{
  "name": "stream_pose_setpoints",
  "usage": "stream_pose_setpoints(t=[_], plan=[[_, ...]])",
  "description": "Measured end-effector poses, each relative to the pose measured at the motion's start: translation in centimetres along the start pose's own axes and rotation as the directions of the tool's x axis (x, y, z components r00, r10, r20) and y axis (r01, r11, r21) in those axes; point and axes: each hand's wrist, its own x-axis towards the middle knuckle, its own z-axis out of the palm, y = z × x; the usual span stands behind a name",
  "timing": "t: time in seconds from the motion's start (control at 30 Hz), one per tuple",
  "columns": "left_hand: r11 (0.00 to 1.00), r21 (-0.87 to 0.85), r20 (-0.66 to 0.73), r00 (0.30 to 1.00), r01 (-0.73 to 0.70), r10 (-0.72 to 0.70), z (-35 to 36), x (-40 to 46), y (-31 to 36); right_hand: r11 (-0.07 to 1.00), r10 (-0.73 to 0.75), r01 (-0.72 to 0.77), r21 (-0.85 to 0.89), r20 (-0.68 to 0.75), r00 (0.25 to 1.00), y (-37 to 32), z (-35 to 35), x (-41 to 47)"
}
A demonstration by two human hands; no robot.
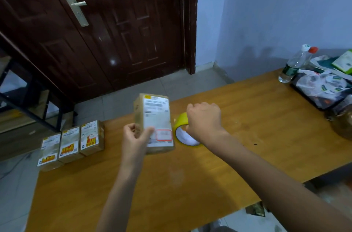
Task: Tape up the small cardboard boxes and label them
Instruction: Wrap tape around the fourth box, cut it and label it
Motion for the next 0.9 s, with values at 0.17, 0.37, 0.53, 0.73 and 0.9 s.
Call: stream_pose_setpoints(t=[0.17,0.37,0.53,0.73,0.9], plan=[[0.904,-0.387,0.317,0.947,0.181,-0.054,-1.6,0.9,0.9,0.954,-0.087,0.130,0.270,-0.166,0.982,2.2,-0.5,0.2],[0.880,-0.372,0.502,0.861,0.297,-0.078,-1.1,1.4,0.9,0.796,-0.054,0.184,0.577,-0.236,0.970,2.6,0.3,0.0],[0.875,-0.385,0.445,0.890,0.293,-0.102,-1.3,2.3,0.6,0.766,-0.077,0.214,0.607,-0.244,0.967,3.3,-0.8,0.7],[0.815,-0.507,0.445,0.895,0.279,-0.029,-1.5,2.7,0.9,0.889,-0.192,0.291,0.354,-0.289,0.938,3.7,-3.5,0.9],[0.790,-0.565,0.466,0.882,0.237,0.069,-2.5,2.5,1.7,0.947,-0.264,0.296,0.125,-0.226,0.938,4.0,-4.0,0.5]])
